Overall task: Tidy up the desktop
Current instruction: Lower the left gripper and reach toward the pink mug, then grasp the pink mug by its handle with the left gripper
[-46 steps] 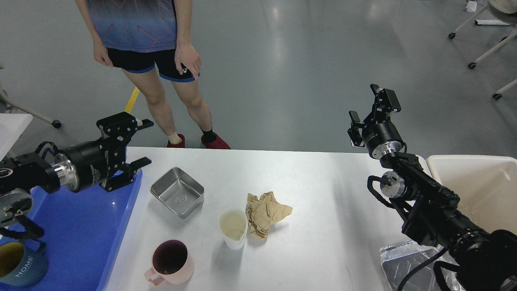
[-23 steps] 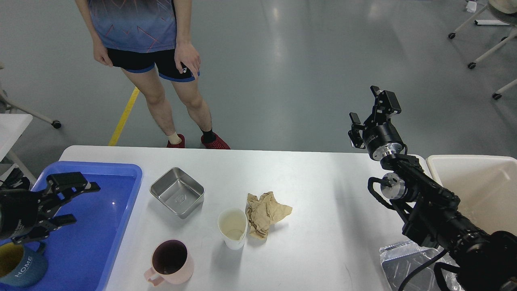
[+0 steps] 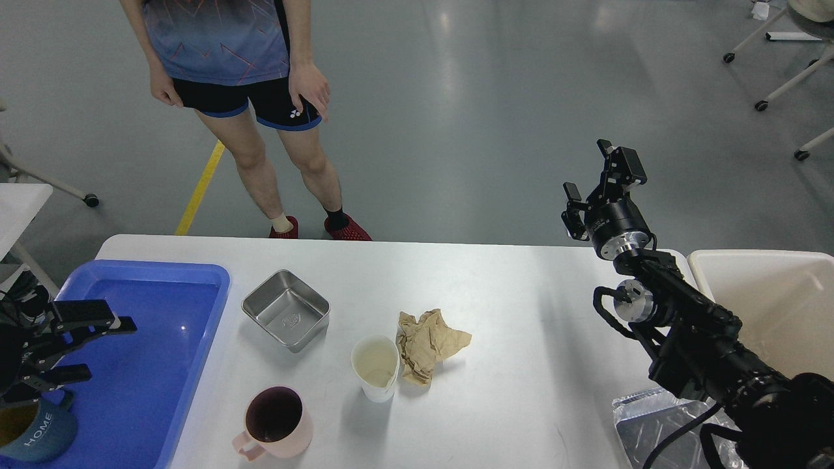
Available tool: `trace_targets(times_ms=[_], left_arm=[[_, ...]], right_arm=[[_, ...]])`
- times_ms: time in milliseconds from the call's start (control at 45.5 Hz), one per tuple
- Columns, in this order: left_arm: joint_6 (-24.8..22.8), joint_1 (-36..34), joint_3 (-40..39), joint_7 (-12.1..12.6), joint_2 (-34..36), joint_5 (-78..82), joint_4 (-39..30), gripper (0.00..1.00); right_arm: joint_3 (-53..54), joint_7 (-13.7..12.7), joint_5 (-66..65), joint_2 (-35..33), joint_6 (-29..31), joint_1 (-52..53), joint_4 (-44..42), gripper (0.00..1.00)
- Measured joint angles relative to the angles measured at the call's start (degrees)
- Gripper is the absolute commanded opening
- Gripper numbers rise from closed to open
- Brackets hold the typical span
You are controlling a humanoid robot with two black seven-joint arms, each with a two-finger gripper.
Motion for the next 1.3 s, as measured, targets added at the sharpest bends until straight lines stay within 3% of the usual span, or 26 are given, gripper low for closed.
trace_targets(times_ms=[242,461,967,1296], left_arm=[[2.4,0.2,0.6,1.6,-10.0,0.3,0.3,0.95],[4.3,0.3,3.9,4.9,-16.8,5.0,1.7,0.94],[5.3,0.3,6.9,5.2,-26.2,8.7,5.8,0.89],[6.2,0.2,8.8,5.2,-28.6,9.2,7.5,0.83]], right_arm=[[0.0,0.0,0.0,0.1,-0.1,-0.2,-0.1,1.00],[0.0,0.0,0.0,-0.1,-0.2,-0.1,-0.2,1.00],[-0.2,0.0,0.0,-0.3,-0.1,-0.2,-0.5,1.00],[-0.2,0.0,0.0,-1.0,-0.1,-0.3,-0.6,1.00]])
